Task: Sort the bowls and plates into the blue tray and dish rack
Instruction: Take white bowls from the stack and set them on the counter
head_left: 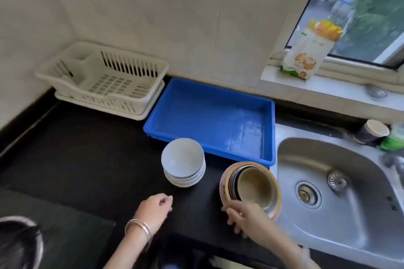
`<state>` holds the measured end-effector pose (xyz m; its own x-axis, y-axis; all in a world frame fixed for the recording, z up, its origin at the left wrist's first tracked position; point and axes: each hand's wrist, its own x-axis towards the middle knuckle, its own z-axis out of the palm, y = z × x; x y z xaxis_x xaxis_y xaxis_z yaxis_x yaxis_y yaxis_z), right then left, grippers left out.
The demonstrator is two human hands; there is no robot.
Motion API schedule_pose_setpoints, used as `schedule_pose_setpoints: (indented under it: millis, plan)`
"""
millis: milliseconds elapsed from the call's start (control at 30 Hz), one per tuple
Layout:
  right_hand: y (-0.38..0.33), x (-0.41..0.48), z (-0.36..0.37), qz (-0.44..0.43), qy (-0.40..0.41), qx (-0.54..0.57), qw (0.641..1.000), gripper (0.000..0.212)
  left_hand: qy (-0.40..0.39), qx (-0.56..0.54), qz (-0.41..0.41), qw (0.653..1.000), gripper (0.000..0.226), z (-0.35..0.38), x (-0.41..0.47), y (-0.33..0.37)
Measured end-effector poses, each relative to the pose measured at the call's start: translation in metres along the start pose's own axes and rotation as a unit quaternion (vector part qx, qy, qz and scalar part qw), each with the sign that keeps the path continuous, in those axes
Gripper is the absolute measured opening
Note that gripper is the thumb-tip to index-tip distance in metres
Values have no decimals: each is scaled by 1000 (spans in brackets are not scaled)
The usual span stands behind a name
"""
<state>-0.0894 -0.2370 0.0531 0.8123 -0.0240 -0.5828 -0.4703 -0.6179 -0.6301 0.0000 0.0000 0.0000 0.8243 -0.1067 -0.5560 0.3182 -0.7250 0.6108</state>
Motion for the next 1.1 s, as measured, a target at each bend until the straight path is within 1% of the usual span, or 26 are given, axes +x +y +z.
schedule_pose_setpoints:
  millis: [33, 100, 133, 167, 233, 300, 367, 467, 500, 567, 633, 733, 800, 867, 967, 1100]
  plan:
    - [-10, 14, -7, -29, 39, 3, 999, 17, 40, -43, 12, 998, 23, -5, 7, 2]
    - [-36, 38, -22, -55, 113, -28, 992, 17, 108, -84, 27, 990, 14, -18, 13, 14]
    - [-50, 51, -29, -51, 134, -45, 989, 20, 131, -88, 24, 987, 18, -26, 16, 24]
    - [-61, 64, -33, -45, 148, -55, 987, 25, 139, -99, 28, 985, 27, -30, 20, 30]
    - [-75, 85, -31, -24, 167, -102, 980, 38, 130, -134, 28, 982, 36, -32, 25, 41]
    - [-85, 97, -28, -16, 178, -131, 975, 42, 116, -158, 22, 980, 35, -33, 29, 52]
    - [-94, 104, -24, -18, 189, -137, 972, 37, 110, -153, 23, 982, 32, -34, 33, 58]
    - [-101, 112, -16, -19, 205, -184, 961, 24, 107, -150, 21, 983, 32, -31, 36, 59]
    - [-103, 113, -15, -14, 212, -203, 956, 23, 109, -155, 23, 982, 32, -30, 37, 58]
    - [-107, 115, -13, -5, 218, -237, 947, 30, 111, -159, 23, 981, 34, -30, 38, 57]
    - [-109, 116, -13, -9, 214, -251, 944, 26, 112, -163, 22, 980, 35, -29, 40, 54]
    - [-109, 116, -19, -21, 199, -222, 954, 30, 121, -195, 16, 973, 30, -27, 41, 51]
    - [-108, 112, -24, -27, 204, -186, 961, 27, 123, -226, 9, 966, 26, -26, 41, 50]
    - [-105, 106, -30, -30, 227, -134, 964, 22, 123, -237, -1, 964, 25, -26, 42, 50]
    - [-100, 97, -43, -37, 257, -42, 965, 20, 122, -213, -14, 969, 26, -26, 44, 54]
    - [-96, 90, -56, -44, 271, -38, 961, 19, 145, -142, -9, 979, 24, -24, 42, 65]
